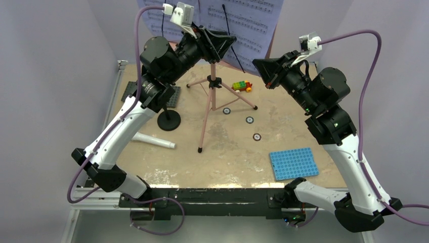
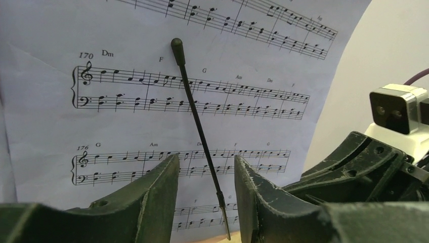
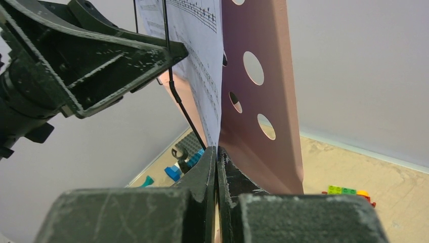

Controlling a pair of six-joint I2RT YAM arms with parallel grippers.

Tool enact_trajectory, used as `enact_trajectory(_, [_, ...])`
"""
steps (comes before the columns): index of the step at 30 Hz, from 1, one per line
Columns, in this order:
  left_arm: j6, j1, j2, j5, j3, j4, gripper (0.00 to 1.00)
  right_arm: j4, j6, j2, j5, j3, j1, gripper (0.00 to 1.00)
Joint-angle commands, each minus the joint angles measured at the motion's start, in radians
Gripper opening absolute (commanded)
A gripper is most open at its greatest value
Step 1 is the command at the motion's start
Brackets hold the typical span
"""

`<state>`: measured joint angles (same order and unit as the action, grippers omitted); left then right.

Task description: Pack up the instrument practice props

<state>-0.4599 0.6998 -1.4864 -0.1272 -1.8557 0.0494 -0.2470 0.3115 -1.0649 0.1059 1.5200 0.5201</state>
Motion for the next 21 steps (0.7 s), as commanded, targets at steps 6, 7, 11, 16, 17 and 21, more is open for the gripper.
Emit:
enact_trajectory(6, [-0.008, -0.005, -0.024, -0.048, -0.063, -0.033, 0.36, 0.028, 0.011, 0.020, 0.025, 0.019, -0.005, 0.00])
enact_trajectory(7, [-0.009, -0.005, -0.024, -0.051, -0.065, -0.033, 0.35, 0.028, 0.011, 0.020, 0.025, 0.019, -0.005, 0.00])
enact_trajectory(11, [-0.009, -0.005, -0.015, -0.060, -0.054, -0.067, 0.20, 0.025, 0.011, 0.021, 0.023, 0.021, -0.005, 0.00])
enact_trajectory(16, [-0.010, -0.005, 0.029, -0.062, 0.022, -0.143, 0.00, 0.021, 0.007, 0.029, 0.010, 0.016, -0.005, 0.00])
enact_trajectory(17, [-0.009, -0.005, 0.036, -0.062, 0.032, -0.153, 0.00, 0.019, 0.005, 0.033, 0.007, 0.015, -0.005, 0.00])
enact_trajectory(21, [-0.008, -0.005, 0.048, -0.073, 0.044, -0.160, 0.00, 0.015, 0.003, 0.043, 0.002, 0.014, -0.005, 0.00])
